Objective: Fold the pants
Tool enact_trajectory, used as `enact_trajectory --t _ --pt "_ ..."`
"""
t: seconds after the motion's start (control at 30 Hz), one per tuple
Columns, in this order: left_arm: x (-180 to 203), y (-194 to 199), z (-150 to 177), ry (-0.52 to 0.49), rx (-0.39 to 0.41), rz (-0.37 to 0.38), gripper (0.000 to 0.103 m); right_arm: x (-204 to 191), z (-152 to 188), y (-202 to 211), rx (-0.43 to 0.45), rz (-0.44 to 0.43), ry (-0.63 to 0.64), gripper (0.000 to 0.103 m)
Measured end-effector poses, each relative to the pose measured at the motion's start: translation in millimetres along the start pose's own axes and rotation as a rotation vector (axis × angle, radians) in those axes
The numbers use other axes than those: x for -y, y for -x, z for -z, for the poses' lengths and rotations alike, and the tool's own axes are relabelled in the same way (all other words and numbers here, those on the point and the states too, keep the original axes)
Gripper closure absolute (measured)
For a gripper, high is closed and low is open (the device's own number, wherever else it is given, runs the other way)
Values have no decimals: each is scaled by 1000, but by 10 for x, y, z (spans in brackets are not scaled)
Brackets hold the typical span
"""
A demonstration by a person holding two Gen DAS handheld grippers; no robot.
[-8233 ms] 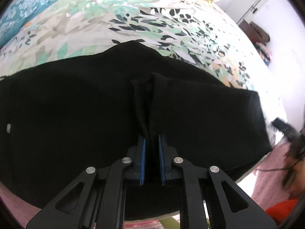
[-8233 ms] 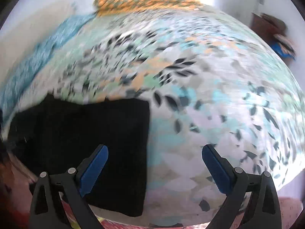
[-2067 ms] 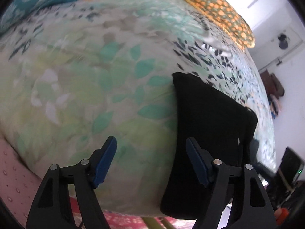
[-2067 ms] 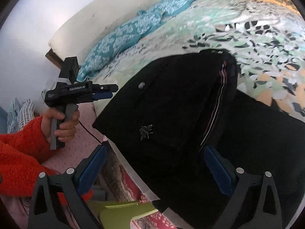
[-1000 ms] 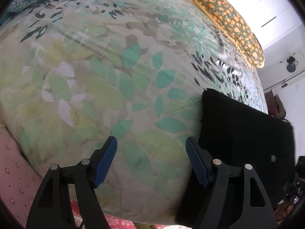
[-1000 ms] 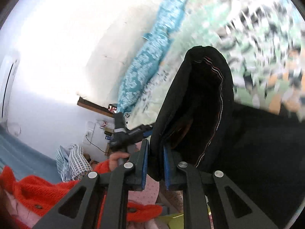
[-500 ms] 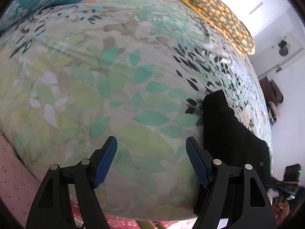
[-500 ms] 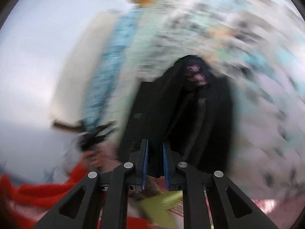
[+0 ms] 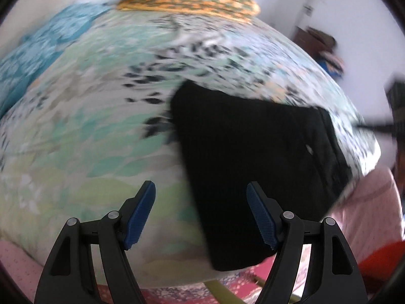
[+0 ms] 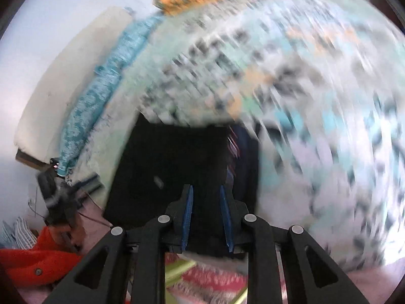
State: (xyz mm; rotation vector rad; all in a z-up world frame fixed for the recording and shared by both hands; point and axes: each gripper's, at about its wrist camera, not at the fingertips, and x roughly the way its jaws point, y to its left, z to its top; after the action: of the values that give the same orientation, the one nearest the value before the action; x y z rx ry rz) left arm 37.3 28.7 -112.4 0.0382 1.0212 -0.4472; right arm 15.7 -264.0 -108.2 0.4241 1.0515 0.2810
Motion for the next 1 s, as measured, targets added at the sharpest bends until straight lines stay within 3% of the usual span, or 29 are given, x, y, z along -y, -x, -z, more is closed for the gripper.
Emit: enact_trajectory --t 0.1,0.17,0.2,0.23,0.27,0.33,0.4,0.47,0.53,0.63,0.67,0.73,0.83,0.93,0.97,1.0 --pt "183 -118 59 -61 -40 -5 27 -199 -245 -290 41 -8 83 79" --pt "265 -158 112 -98 -57 -13 27 -100 -296 -577 18 80 109 79" --pt "284 -172 135 -107 -68 -15 27 2 -289 -768 -21 146 99 84" --pt "296 -194 157 -109 -82 -3 25 179 -260 -962 -59 152 43 84" --pt "296 -210 173 -103 -87 6 24 295 -234 -1004 -41 116 -16 83" --pt "301 -233 191 -88 -97 6 24 394 -227 -893 -8 72 -78 83" --pt "312 -213 188 -88 -101 8 24 255 -223 -702 14 108 -31 83" --pt "329 -136 161 -89 -83 5 23 88 -167 -479 18 79 2 81" --pt "323 -47 135 -83 -69 15 23 -103 -21 -264 -13 19 38 79" --pt "336 46 152 -93 -76 24 23 -331 349 -188 -139 -35 108 79" --pt "347 29 183 -101 -94 26 22 -355 483 -238 -187 -14 129 79" --pt "374 -96 272 -123 -149 23 21 -236 738 -444 -269 109 145 79" --pt "371 -243 338 -115 -213 24 21 -49 792 -421 -237 75 41 81" --pt "348 -40 242 -111 -143 10 21 -107 732 -231 -201 105 54 81" --pt "327 22 204 -104 -118 -6 19 -121 730 -199 -195 120 64 76" --pt "302 60 168 -93 -102 -18 18 -133 731 -152 -184 140 72 62"
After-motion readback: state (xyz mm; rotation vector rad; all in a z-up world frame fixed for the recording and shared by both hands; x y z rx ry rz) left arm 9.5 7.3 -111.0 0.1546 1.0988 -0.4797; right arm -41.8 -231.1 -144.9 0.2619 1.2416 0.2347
